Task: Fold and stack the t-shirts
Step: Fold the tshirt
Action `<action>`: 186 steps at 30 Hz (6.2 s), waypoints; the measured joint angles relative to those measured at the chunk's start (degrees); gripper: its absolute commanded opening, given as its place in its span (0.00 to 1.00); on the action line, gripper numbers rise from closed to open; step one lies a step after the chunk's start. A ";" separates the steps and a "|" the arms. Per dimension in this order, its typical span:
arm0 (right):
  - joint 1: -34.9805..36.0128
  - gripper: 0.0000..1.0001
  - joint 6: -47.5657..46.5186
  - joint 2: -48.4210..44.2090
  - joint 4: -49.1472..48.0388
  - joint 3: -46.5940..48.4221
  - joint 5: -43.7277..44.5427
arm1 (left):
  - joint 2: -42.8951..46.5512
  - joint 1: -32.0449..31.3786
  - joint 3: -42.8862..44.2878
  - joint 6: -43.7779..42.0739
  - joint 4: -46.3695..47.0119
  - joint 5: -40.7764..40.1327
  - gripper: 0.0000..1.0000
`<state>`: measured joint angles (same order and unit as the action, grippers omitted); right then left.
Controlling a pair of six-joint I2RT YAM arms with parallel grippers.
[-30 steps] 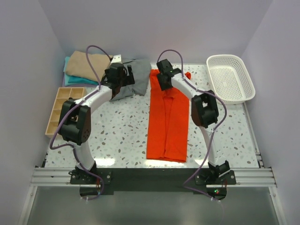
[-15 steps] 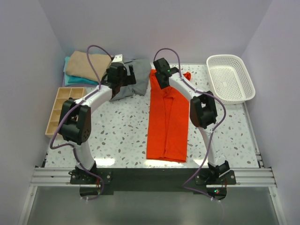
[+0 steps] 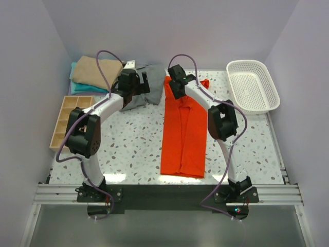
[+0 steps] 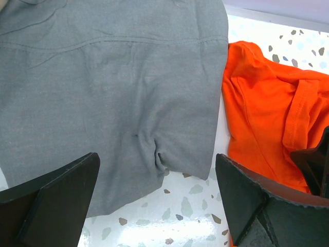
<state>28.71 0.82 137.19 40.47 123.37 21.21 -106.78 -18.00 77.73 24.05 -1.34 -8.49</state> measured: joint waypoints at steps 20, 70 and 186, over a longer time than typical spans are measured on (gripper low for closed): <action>0.15 0.13 0.96 1.18 0.22 -3.41 0.79 | -1.22 0.37 0.81 0.46 -0.11 1.16 1.00; -12.37 0.49 19.87 -9.42 -16.59 -16.02 -18.82 | -4.02 0.37 0.87 1.92 0.85 7.72 1.00; -26.51 0.14 17.31 13.53 -23.78 8.94 -44.26 | -53.75 -1.90 63.39 -1.29 8.81 29.33 0.87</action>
<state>2.20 18.13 150.71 16.69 132.31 -23.05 -160.53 -19.90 141.12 22.76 7.46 20.84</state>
